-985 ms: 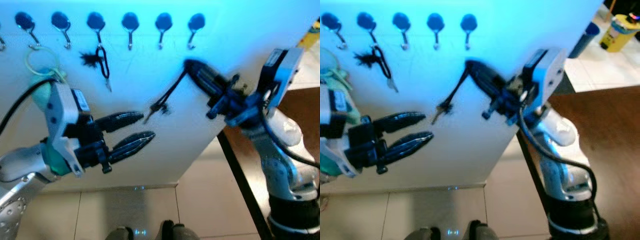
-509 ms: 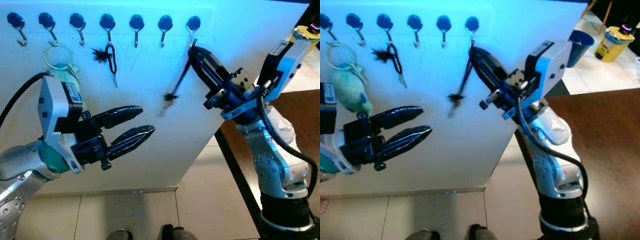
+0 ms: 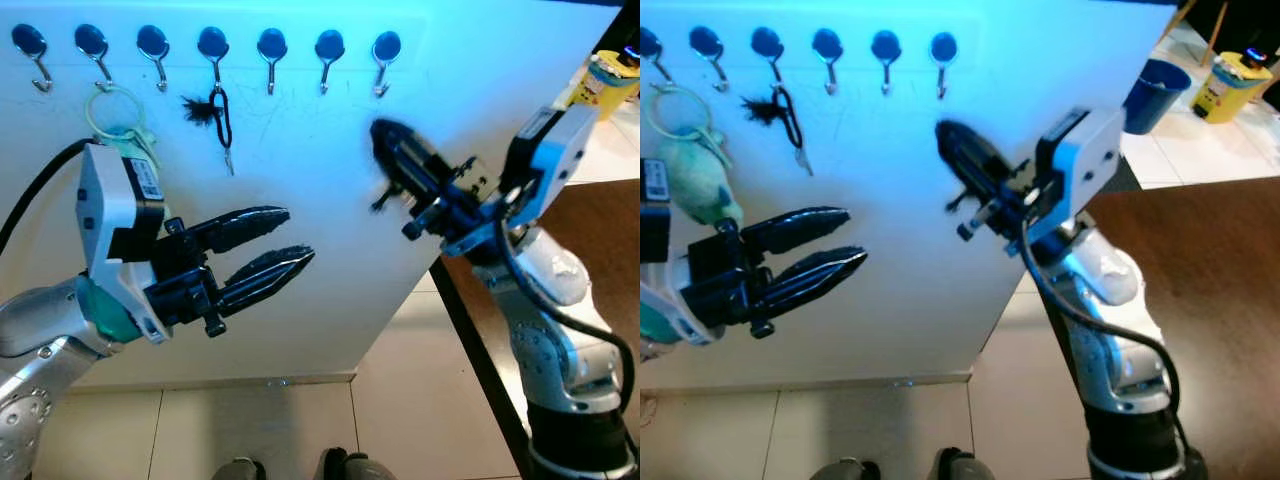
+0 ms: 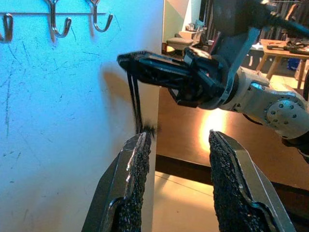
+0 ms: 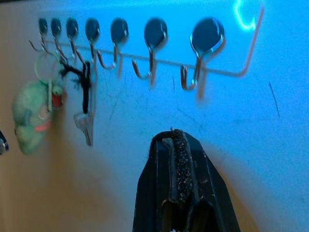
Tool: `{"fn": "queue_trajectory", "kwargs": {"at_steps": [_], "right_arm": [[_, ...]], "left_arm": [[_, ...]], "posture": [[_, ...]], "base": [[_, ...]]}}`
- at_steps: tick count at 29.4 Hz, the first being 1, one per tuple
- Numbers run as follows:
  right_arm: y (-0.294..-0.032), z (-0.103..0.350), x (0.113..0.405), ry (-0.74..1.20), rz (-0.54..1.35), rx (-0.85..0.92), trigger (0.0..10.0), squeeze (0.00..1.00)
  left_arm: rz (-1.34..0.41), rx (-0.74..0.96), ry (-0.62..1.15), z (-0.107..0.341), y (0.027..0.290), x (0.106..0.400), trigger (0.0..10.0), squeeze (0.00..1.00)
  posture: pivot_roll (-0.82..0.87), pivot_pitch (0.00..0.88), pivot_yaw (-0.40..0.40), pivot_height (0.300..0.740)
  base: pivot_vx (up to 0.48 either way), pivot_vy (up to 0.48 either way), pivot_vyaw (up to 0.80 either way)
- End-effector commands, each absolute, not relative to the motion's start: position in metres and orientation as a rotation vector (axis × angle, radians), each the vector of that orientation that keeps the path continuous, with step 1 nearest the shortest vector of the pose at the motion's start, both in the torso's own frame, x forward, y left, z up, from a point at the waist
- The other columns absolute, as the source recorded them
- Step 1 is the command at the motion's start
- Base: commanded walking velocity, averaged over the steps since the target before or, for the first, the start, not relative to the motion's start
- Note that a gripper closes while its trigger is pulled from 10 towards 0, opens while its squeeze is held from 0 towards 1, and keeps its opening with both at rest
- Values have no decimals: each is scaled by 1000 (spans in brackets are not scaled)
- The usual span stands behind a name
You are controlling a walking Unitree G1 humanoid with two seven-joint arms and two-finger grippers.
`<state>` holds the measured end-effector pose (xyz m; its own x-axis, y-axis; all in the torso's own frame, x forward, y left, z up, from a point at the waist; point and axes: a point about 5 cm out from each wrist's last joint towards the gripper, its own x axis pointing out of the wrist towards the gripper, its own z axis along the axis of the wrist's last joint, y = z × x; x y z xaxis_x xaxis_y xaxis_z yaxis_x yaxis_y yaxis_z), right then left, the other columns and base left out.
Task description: Hang keys on a hook
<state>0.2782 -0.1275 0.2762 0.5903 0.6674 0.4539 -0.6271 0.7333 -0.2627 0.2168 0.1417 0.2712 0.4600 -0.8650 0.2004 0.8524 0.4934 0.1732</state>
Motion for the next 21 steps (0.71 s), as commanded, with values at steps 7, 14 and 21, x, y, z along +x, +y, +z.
{"fn": "queue_trajectory", "kwargs": {"at_steps": [7, 14, 21], "right_arm": [[-133, 284, 274, -591, 720, -89, 10000, 0], [-131, 299, 271, -644, 734, -99, 10000, 0], [-134, 310, 266, -691, 705, -99, 10000, 0]], "left_arm": [[-1095, 28, -264, 270, 137, 217, 10000, 0], [-1108, 22, -269, 272, 134, 217, 10000, 0], [-1131, 11, -269, 272, 131, 218, 10000, 0]], "posture": [[10, 101, 56, 740], [5, 110, 57, 740], [-9, 118, 71, 740]], "base": [[0, 0, 0], [0, 0, 0], [0, 0, 0]]}}
